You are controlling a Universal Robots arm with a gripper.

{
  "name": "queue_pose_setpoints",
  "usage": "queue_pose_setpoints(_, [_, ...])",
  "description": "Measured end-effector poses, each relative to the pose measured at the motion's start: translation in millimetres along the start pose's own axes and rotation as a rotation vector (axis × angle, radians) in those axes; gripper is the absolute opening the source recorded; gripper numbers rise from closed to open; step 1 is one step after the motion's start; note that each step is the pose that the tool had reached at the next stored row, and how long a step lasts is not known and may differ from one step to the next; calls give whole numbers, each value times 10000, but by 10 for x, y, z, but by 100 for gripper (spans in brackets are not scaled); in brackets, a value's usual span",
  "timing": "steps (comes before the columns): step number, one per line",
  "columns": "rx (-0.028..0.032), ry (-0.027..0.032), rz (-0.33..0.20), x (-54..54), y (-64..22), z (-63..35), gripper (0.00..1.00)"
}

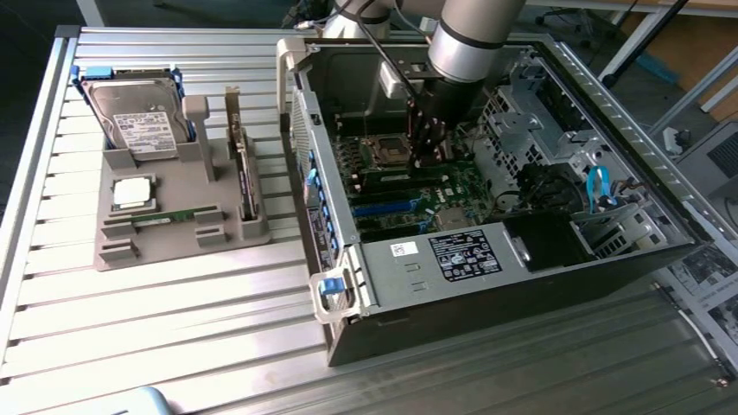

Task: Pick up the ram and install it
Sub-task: 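Insert the ram into the slot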

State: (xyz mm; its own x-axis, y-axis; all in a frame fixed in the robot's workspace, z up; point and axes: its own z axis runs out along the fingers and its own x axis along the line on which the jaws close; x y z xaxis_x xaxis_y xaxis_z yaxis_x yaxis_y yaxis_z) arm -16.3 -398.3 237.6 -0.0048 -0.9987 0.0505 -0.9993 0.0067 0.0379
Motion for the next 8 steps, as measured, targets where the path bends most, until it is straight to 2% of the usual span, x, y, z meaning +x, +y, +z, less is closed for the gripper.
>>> queue_pose_setpoints(8, [0, -1, 0, 12, -1, 1, 13])
